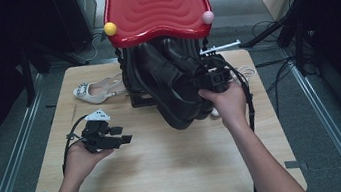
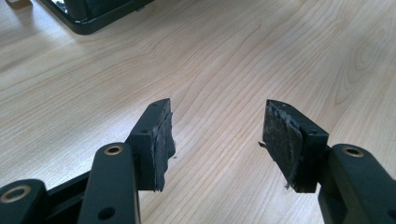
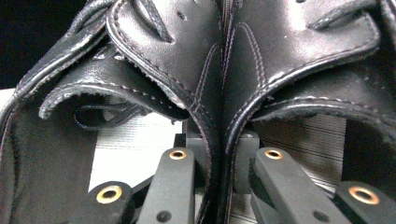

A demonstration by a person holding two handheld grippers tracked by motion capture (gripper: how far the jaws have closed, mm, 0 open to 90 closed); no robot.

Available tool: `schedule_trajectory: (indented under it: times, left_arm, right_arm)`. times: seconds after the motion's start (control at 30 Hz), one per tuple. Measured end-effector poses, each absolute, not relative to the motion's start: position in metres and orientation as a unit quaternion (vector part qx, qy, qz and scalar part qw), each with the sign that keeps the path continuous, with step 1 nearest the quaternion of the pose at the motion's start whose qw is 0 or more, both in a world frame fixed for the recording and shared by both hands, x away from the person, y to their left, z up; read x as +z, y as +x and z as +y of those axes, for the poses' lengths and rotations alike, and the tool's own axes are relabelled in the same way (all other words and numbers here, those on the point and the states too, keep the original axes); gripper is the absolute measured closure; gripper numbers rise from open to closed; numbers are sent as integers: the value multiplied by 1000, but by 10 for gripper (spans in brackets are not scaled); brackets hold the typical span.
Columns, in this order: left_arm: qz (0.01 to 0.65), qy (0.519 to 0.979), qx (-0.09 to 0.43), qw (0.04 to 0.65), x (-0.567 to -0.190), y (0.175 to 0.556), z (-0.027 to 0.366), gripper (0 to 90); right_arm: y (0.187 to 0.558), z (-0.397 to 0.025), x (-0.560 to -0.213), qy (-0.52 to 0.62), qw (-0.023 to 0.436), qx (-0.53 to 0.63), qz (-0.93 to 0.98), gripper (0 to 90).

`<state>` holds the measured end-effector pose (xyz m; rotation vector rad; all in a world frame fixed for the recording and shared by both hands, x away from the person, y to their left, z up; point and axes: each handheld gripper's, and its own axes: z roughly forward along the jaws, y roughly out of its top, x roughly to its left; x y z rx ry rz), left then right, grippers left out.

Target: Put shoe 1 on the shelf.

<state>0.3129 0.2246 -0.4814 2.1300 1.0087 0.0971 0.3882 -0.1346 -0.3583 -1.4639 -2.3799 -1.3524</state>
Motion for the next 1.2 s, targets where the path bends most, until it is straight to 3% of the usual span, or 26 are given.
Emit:
schedule_trajectory:
  times: [0.5,1.03,1.2]
  left_arm:
    - [390,838,33,380,-482,313,223,428]
    - [387,838,32,384,-482,313,221,428]
    - [387,838,30,385,-482,313,221,428]
  right_arm:
    - [418,-90,-377,-530,-105,-419,-730,832]
    - [435,-53,-378,-582,-134,-419,-684,825]
    - [437,-41,-382,-566,-163,-402,-701,789]
